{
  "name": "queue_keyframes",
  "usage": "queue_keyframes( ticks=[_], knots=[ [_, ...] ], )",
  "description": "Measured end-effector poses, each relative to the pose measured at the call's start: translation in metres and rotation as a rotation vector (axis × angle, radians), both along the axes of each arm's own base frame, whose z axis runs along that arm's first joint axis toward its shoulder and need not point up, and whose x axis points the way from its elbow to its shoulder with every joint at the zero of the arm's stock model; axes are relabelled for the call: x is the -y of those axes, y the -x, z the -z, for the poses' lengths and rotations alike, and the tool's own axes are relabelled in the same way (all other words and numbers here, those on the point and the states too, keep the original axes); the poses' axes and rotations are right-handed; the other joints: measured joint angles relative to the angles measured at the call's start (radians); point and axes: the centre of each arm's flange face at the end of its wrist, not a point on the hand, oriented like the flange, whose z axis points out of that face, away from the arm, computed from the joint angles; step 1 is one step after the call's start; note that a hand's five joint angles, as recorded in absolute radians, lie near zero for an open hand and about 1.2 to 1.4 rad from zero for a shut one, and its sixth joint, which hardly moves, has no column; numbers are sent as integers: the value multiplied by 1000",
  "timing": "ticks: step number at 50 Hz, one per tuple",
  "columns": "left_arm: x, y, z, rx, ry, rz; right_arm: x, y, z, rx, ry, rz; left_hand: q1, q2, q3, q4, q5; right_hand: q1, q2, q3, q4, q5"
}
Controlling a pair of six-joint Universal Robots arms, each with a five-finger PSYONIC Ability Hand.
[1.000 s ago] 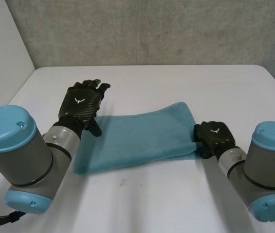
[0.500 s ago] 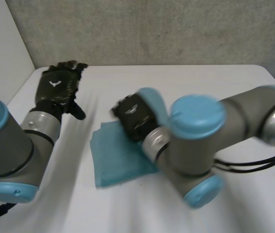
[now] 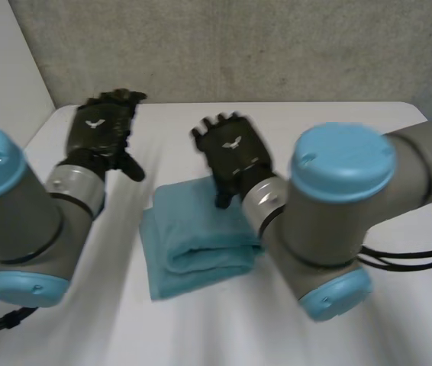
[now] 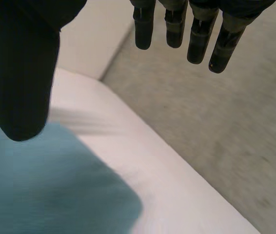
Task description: Fold the laundry
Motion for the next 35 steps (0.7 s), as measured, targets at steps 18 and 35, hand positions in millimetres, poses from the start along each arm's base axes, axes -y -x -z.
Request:
queue_keyframes(
  ticks=[18,35],
  knots=[
    [-35,61,74,83,-346,148,55,39,31,109,-359,105,0,2,2,2,0,0,0,0,0,0],
    [-33,17,88,176,-425,-14,63,16,79,0,-542,25,0,2,2,1,0,0,0,0,0,0]
  ],
)
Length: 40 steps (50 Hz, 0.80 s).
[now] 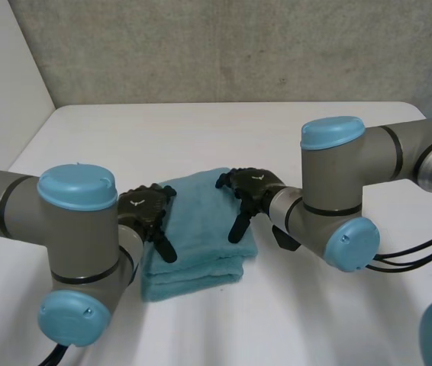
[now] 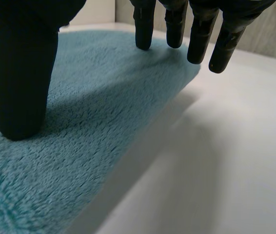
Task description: Fold the laundry
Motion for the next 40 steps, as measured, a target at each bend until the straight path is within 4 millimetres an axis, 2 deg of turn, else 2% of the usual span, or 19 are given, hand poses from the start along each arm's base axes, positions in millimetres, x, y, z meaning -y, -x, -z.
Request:
queue_keyframes(
  ticks=[5,9,11,14,15,16,18,19,22,24,26,30,31,34,35,40],
  knots=[
    [-3,-3,-7,11,18,9,0,-2,7,-26,-27,-7,0,-1,-2,-1,0,0,0,0,0,0],
    [-5,-4,-11,20,24,19,1,-1,3,-31,-26,-5,0,-2,-2,-1,0,0,0,0,0,0],
    [-5,-4,-14,22,27,22,2,0,-2,-27,-17,-2,0,-2,-2,-1,0,0,0,0,0,0],
    [-6,-4,-22,19,40,27,2,2,-21,-6,20,6,0,-2,-2,-1,0,0,0,0,0,0],
    [-5,-3,-31,6,61,28,2,3,-38,15,57,14,0,-2,-2,-1,0,0,0,0,0,0],
    [-5,-3,-31,6,61,28,2,3,-38,15,57,14,0,-2,-2,-1,0,0,0,0,0,0],
    [-3,-2,-51,-25,108,27,0,8,-64,47,118,34,0,-2,-2,-1,0,0,0,0,0,0],
    [1,-1,-72,-61,163,23,0,14,-89,80,182,62,0,-2,-2,-1,0,0,0,0,0,0],
    [6,-4,-115,-128,269,6,1,33,-135,143,315,150,0,-2,-2,-1,0,0,0,0,0,0],
    [8,-8,-133,-152,310,-6,2,44,-152,166,369,194,0,-2,-2,-1,0,0,0,0,0,0],
    [11,-18,-163,-190,378,-31,3,69,-181,199,463,288,0,-2,-2,-1,0,0,0,0,0,0],
    [11,-35,-192,-221,434,-48,0,100,-204,198,546,382,0,-2,-2,-1,0,0,0,0,0,0],
    [11,-41,-200,-228,446,-46,-2,110,-207,187,564,407,0,-2,-2,-1,0,0,0,0,0,0],
    [10,-47,-206,-234,453,-40,-5,118,-209,170,577,426,0,-2,-2,-1,0,0,0,0,0,0],
    [7,-55,-213,-245,451,-22,-9,129,-207,139,583,445,0,-2,-2,-1,0,0,0,0,0,0],
    [2,-61,-215,-274,425,5,-15,136,-198,96,563,439,0,-2,-2,-1,0,0,0,0,0,0]
  ],
)
